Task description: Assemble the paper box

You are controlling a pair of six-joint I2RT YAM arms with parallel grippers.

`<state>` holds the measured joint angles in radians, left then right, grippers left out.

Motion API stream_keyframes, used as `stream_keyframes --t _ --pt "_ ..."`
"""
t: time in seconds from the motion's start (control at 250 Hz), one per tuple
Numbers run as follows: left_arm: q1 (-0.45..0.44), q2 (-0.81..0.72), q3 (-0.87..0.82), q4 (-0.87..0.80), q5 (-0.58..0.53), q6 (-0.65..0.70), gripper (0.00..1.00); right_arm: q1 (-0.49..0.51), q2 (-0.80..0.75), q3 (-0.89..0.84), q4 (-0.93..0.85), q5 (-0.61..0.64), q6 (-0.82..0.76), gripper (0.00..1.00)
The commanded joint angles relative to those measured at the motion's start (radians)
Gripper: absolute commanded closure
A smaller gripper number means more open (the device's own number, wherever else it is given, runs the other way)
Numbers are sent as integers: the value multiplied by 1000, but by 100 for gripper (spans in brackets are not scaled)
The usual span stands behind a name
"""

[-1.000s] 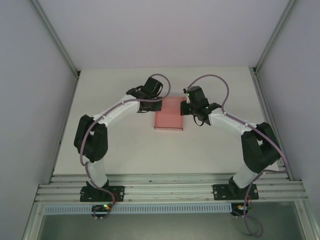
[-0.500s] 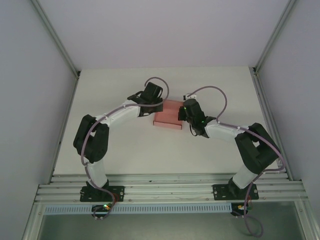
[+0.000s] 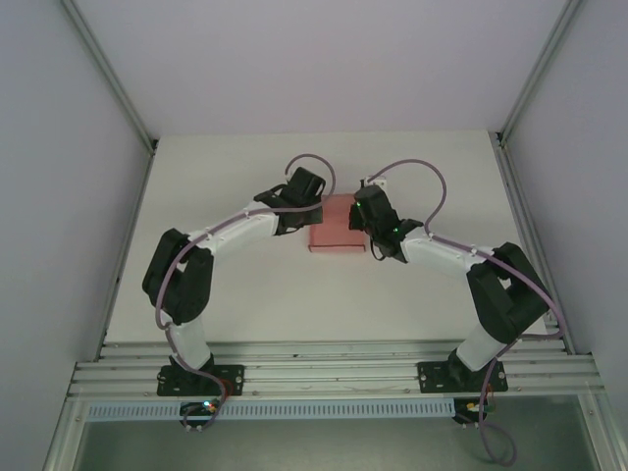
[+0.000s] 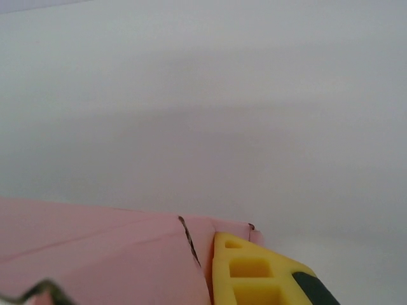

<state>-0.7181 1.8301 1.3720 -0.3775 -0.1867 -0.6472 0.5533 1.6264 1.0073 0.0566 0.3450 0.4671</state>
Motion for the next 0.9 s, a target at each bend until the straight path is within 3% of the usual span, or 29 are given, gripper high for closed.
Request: stream_keyframes --t 0.0,0.288,0.571,0.895 --pt "-27 -2 -31 -83 26 -29 100 10 3 89 30 -45 83 92" --pt "-35 1 -34 -51 31 -46 100 5 30 54 13 -50 165 92" --pt "-65 -31 -105 -33 0 25 98 5 -49 -170 217 -111 -4 92" --pt "-127 -79 -179 -6 -40 76 89 22 -129 -313 317 -130 1 92"
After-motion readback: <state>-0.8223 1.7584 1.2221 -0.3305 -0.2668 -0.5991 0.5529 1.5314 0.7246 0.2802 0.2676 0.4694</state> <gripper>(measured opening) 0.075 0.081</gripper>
